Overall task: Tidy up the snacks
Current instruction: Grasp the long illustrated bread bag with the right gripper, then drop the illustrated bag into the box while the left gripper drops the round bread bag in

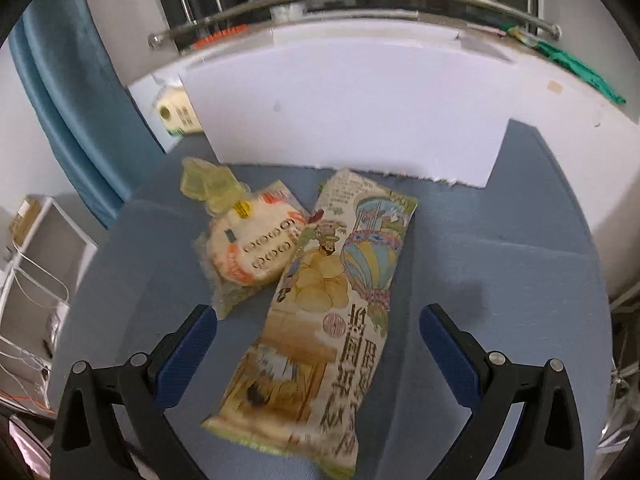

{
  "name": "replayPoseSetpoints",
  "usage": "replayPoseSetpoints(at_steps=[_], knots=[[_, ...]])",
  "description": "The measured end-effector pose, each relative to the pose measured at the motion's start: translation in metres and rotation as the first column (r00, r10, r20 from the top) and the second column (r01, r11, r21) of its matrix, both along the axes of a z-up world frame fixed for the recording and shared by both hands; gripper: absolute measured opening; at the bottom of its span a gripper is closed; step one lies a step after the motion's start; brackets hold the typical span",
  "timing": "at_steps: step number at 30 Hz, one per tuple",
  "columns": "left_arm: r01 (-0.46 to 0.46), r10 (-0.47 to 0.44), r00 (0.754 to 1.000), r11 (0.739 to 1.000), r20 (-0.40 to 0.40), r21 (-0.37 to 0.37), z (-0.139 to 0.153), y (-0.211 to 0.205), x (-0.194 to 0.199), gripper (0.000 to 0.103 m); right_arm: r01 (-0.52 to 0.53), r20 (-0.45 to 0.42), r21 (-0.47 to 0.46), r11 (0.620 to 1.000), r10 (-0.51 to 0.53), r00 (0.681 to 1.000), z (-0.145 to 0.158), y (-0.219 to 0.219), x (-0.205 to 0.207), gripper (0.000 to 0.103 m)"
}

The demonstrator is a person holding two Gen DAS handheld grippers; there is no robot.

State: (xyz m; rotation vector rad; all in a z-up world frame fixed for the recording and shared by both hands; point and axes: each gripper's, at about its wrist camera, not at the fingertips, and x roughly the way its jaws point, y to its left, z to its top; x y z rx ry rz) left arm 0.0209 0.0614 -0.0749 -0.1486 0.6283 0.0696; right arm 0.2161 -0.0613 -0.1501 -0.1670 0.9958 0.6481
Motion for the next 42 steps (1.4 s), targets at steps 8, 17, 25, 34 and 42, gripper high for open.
replayPoseSetpoints(at_steps=[8,17,25,34,42], knots=[[-0.002,0.001,1.0,1.0,-0.032,-0.017,-0.009,0.002,0.009,0.103,0.009,0.011,-0.049,0.999,-0.008,1.0,-0.005,-0.005,-0.007,0.043],[0.096,-0.092,0.989,0.995,-0.113,0.03,-0.024,-0.017,0.066,0.103,0.04,0.054,0.088,0.995,-0.045,0.998,0.029,-0.057,-0.039,0.043],[0.131,-0.119,0.967,0.99,-0.224,0.042,-0.057,-0.022,0.163,0.103,0.092,0.079,0.181,0.979,-0.108,0.991,0.047,-0.112,-0.073,0.043],[0.102,-0.073,0.93,0.993,-0.36,0.062,-0.105,-0.011,0.224,0.103,0.152,0.042,0.226,0.962,-0.165,0.985,0.041,-0.139,-0.087,0.043],[0.147,-0.151,0.956,0.988,-0.252,-0.034,-0.077,-0.008,0.188,0.076,0.142,0.038,0.244,0.959,-0.156,0.987,0.04,-0.136,-0.085,0.043]])
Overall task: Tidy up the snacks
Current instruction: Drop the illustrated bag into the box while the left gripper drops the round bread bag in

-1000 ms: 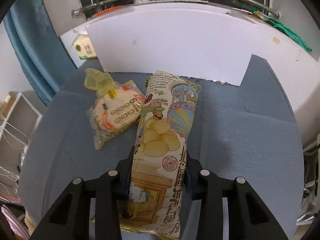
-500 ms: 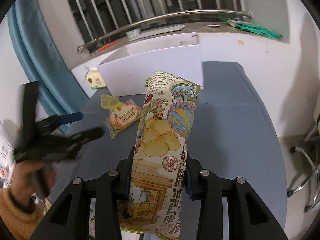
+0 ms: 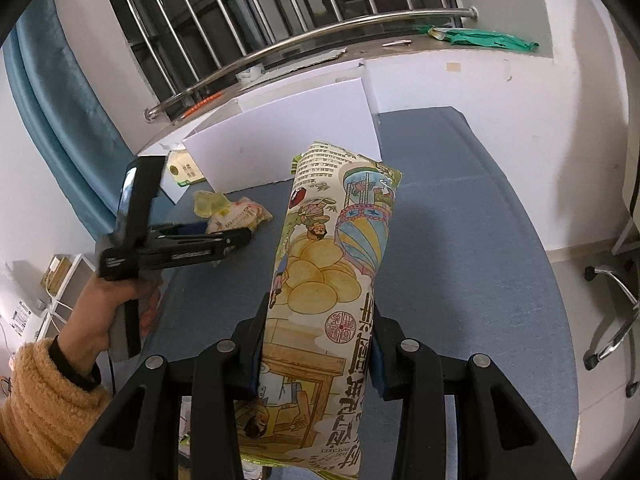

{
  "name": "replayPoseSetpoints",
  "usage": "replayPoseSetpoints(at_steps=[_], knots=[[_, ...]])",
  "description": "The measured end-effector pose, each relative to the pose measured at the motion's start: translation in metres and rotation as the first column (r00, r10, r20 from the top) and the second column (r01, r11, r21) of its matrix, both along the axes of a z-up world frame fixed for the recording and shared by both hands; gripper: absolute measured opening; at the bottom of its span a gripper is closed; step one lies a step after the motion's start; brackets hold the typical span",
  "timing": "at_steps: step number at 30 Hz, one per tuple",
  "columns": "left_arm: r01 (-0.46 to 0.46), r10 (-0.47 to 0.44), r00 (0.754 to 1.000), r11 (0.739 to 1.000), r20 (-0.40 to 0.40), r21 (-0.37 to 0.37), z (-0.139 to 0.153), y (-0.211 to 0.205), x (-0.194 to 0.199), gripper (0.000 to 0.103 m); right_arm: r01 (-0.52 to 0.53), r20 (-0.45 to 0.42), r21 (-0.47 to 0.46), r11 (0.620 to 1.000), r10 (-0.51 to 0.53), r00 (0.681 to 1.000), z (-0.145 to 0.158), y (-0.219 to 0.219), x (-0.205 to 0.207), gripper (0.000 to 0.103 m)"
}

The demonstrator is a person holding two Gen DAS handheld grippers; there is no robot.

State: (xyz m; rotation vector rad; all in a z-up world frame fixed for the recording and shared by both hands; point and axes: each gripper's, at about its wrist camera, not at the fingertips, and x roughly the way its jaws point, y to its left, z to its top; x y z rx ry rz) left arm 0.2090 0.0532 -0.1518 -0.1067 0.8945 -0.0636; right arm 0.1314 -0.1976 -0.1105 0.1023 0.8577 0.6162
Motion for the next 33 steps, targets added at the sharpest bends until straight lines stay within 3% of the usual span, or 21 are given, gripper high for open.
replayPoseSetpoints(at_steps=[4,8,14,17,22,28,29,30,31,32,33], knots=[[0.002,0.008,0.992,0.997,0.129,-0.078,0.04,0.006,-0.035,0.076,-0.013,0.015,0.012,1.0,0.013,1.0,0.004,0.004,0.003,0.043],[-0.01,0.038,0.963,0.994,0.268,-0.107,0.099,0.021,-0.054,0.076,-0.036,0.051,0.022,0.999,0.035,0.998,0.018,0.014,0.017,0.043],[-0.029,0.065,0.93,0.994,0.361,-0.105,0.164,0.047,-0.024,0.076,-0.076,0.152,0.03,0.997,0.071,0.986,0.065,0.041,0.064,0.043],[-0.055,0.07,0.928,0.997,0.367,-0.052,0.182,0.056,0.011,0.076,-0.101,0.183,0.035,0.994,0.093,0.979,0.09,0.061,0.101,0.043],[-0.087,0.095,0.945,0.995,0.314,-0.039,0.182,0.076,0.085,0.076,-0.102,0.171,0.021,0.995,0.097,0.98,0.118,0.096,0.173,0.043],[-0.106,0.098,0.958,0.994,0.269,0.013,0.159,0.077,0.132,0.078,-0.089,0.161,-0.042,0.995,0.094,0.982,0.123,0.134,0.237,0.043],[-0.118,0.108,0.961,0.993,0.253,0.024,0.155,0.078,0.139,0.085,-0.088,0.154,-0.058,0.994,0.096,0.983,0.12,0.142,0.246,0.044],[-0.13,0.118,0.965,0.991,0.235,0.037,0.15,0.078,0.143,0.1,-0.087,0.148,-0.069,0.994,0.097,0.984,0.119,0.145,0.251,0.045],[-0.143,0.129,0.967,0.988,0.218,0.051,0.146,0.079,0.147,0.103,-0.084,0.144,-0.095,0.992,0.097,0.985,0.116,0.152,0.258,0.064],[-0.157,0.14,0.969,0.985,0.203,0.072,0.142,0.08,0.15,0.103,-0.074,0.142,-0.124,0.99,0.092,0.986,0.114,0.156,0.264,0.096],[-0.161,0.142,0.97,0.984,0.199,0.081,0.139,0.08,0.148,0.103,-0.061,0.152,-0.136,0.989,0.082,0.985,0.114,0.157,0.267,0.103]])
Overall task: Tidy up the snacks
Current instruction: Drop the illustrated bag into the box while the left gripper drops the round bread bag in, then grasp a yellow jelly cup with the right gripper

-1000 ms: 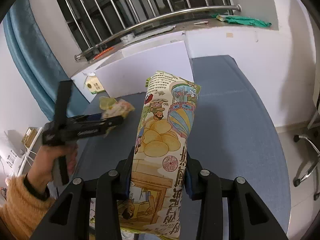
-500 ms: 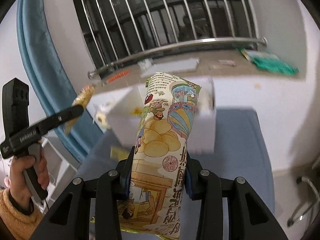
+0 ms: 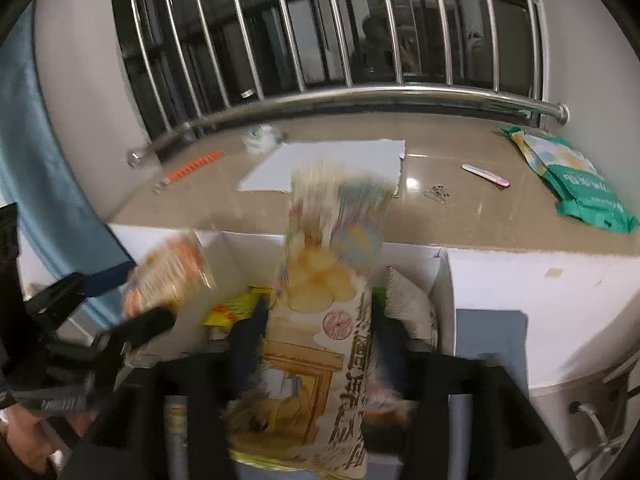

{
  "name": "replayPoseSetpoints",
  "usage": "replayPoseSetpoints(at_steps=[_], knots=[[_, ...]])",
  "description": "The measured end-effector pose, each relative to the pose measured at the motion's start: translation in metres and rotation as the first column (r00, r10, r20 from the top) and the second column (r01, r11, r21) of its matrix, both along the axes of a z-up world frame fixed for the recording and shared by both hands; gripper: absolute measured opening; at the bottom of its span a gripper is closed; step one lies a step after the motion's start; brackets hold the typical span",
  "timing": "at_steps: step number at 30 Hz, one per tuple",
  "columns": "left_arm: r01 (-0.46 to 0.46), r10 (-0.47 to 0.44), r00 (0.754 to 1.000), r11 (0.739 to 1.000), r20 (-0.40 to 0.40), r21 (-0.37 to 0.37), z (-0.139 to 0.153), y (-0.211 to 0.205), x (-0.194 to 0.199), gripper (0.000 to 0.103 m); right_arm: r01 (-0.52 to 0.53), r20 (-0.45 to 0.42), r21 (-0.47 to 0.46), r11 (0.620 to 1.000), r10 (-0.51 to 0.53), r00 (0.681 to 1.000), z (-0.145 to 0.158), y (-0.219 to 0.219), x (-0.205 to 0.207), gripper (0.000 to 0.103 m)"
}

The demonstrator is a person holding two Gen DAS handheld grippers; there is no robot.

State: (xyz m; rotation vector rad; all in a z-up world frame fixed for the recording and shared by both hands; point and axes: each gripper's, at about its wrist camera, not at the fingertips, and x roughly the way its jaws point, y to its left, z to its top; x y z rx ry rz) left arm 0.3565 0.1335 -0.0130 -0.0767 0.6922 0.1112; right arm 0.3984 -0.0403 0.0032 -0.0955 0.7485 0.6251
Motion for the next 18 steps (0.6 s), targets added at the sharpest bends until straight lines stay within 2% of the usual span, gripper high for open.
replayPoseSetpoints(at_steps=[2,5,10,13,18], knots=[[-0.005,0.005,1.0,1.0,-0.002,0.008,-0.004,0.0,-0.007,0.103,0.024,0.047,0.032,0.999,-0.025,0.999,0.004,-0.007,-0.003,0.103],[-0.004,0.004,1.0,1.0,0.028,0.006,-0.004,-0.001,-0.026,0.103,0.047,0.04,0.076,0.996,-0.05,0.998,0.007,-0.018,-0.011,0.103],[0.006,-0.005,0.997,1.0,0.078,-0.006,0.011,-0.003,-0.057,0.103,0.017,0.055,0.081,0.997,-0.021,0.998,0.012,-0.024,-0.032,0.103],[0.019,-0.018,0.995,1.0,0.101,-0.01,0.02,-0.008,-0.085,0.103,0.004,0.078,0.091,0.996,-0.011,0.997,0.012,-0.029,-0.058,0.103],[0.046,-0.044,0.987,0.999,0.155,-0.004,0.025,-0.023,-0.145,0.103,-0.07,0.105,0.126,0.99,0.057,0.993,-0.001,-0.044,-0.126,0.103]])
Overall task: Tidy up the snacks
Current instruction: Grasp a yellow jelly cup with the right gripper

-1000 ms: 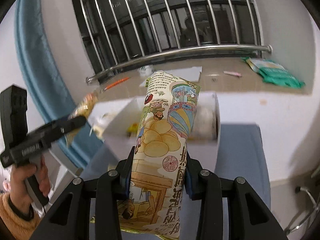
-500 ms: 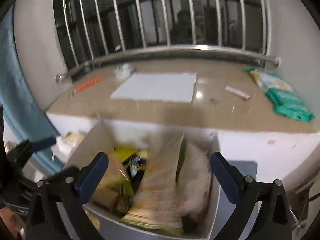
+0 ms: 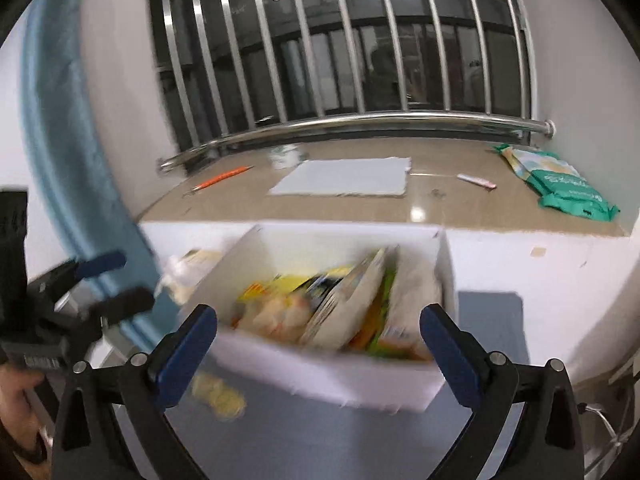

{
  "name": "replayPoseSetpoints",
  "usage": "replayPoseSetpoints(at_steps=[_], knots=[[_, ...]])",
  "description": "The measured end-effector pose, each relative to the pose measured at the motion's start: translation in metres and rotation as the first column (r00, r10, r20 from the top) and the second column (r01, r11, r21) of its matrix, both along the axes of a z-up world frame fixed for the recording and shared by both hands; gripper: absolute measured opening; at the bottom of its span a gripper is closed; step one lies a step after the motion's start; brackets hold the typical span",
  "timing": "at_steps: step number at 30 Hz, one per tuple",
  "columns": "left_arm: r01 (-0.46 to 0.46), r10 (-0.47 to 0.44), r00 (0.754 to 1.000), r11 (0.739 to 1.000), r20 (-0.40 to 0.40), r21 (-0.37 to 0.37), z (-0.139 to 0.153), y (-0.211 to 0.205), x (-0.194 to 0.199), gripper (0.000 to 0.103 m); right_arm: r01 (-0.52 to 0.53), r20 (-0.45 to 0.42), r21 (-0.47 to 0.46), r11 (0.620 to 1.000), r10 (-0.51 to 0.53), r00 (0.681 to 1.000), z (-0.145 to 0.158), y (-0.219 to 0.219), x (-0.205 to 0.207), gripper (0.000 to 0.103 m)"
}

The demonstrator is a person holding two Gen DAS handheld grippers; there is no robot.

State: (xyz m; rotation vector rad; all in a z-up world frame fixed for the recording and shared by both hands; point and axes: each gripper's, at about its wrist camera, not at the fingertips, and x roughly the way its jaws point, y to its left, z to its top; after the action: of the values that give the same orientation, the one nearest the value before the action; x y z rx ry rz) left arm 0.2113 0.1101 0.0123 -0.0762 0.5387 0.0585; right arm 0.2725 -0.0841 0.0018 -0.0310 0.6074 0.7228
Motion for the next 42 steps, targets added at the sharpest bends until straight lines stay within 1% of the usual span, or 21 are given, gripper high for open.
replayPoseSetpoints(at_steps=[2,3,5,8,11,14,16,17,20,22,24,28,30,33,34,36,38,40,42], knots=[[0.003,-0.004,1.0,1.0,0.021,0.025,-0.003,-0.012,-0.029,0.103,-0.031,0.003,0.016,0.999,0.031,1.0,-0.01,-0.007,-0.029,0.103],[0.015,-0.016,0.999,1.0,0.034,0.027,-0.007,-0.018,-0.045,0.103,-0.045,-0.001,0.025,0.999,0.045,0.999,-0.015,-0.01,-0.043,0.103],[0.022,-0.022,0.999,1.0,0.035,0.019,-0.016,-0.026,-0.067,0.103,-0.07,-0.005,0.042,0.997,0.07,0.998,-0.026,-0.016,-0.068,0.103],[0.016,-0.015,0.999,0.999,0.031,-0.031,-0.037,-0.034,-0.097,0.103,-0.083,-0.008,0.041,0.996,0.083,0.997,-0.044,-0.024,-0.101,0.103],[-0.022,0.023,1.0,0.996,0.017,-0.087,-0.057,-0.037,-0.122,0.103,-0.063,0.0,0.023,0.998,0.063,0.998,-0.063,-0.029,-0.126,0.103],[-0.036,0.035,0.999,0.988,-0.007,-0.148,-0.075,-0.037,-0.144,0.103,-0.06,-0.031,-0.003,0.998,0.06,0.998,-0.08,-0.03,-0.136,0.103],[-0.041,0.039,0.999,0.988,-0.02,-0.149,-0.08,-0.038,-0.151,0.103,-0.08,-0.06,-0.051,0.995,0.077,0.995,-0.09,-0.025,-0.136,0.103],[-0.044,0.041,0.999,0.988,-0.027,-0.145,-0.081,-0.038,-0.154,0.103,-0.08,-0.058,-0.073,0.994,0.076,0.995,-0.093,-0.022,-0.136,0.103],[-0.043,0.041,0.999,0.988,-0.018,-0.151,-0.08,-0.037,-0.162,0.103,-0.114,-0.061,-0.091,0.989,0.109,0.992,-0.096,-0.008,-0.134,0.103],[-0.047,0.046,0.999,0.988,-0.01,-0.145,-0.077,-0.036,-0.166,0.103,-0.139,-0.065,-0.119,0.983,0.132,0.989,-0.099,0.007,-0.132,0.103],[-0.048,0.048,0.999,0.989,-0.002,-0.14,-0.074,-0.036,-0.169,0.103,-0.186,-0.07,-0.133,0.974,0.178,0.982,-0.101,0.026,-0.125,0.103],[-0.055,0.057,0.998,0.986,0.01,-0.156,-0.07,-0.031,-0.175,0.103,-0.252,-0.122,-0.151,0.956,0.235,0.964,-0.113,0.07,-0.1,0.103],[-0.065,0.069,0.998,0.987,0.016,-0.15,-0.069,-0.028,-0.18,0.103,-0.271,-0.142,-0.178,0.946,0.247,0.958,-0.121,0.092,-0.084,0.103],[-0.086,0.088,0.996,0.986,0.008,-0.145,-0.072,-0.021,-0.187,0.103,-0.311,-0.141,-0.225,0.924,0.285,0.948,-0.132,0.118,-0.064,0.103],[-0.092,0.094,0.996,0.985,0.005,-0.147,-0.073,-0.018,-0.188,0.103,-0.315,-0.142,-0.248,0.916,0.288,0.947,-0.137,0.127,-0.056,0.102],[-0.106,0.106,0.994,0.982,-0.006,-0.155,-0.077,-0.011,-0.192,0.103,-0.332,-0.163,-0.251,0.909,0.298,0.941,-0.144,0.136,-0.045,0.099],[-0.126,0.125,0.992,0.979,-0.015,-0.158,-0.081,-0.005,-0.195,0.103,-0.339,-0.197,-0.252,0.906,0.295,0.935,-0.15,0.144,-0.034,0.091],[-0.138,0.136,0.99,0.975,-0.025,-0.174,-0.084,0.002,-0.196,0.103,-0.346,-0.212,-0.255,0.903,0.297,0.931,-0.155,0.15,-0.028,0.088],[-0.145,0.142,0.989,0.972,-0.028,-0.184,-0.086,0.006,-0.197,0.103,-0.353,-0.213,-0.266,0.897,0.303,0.929,-0.159,0.156,-0.027,0.079]])
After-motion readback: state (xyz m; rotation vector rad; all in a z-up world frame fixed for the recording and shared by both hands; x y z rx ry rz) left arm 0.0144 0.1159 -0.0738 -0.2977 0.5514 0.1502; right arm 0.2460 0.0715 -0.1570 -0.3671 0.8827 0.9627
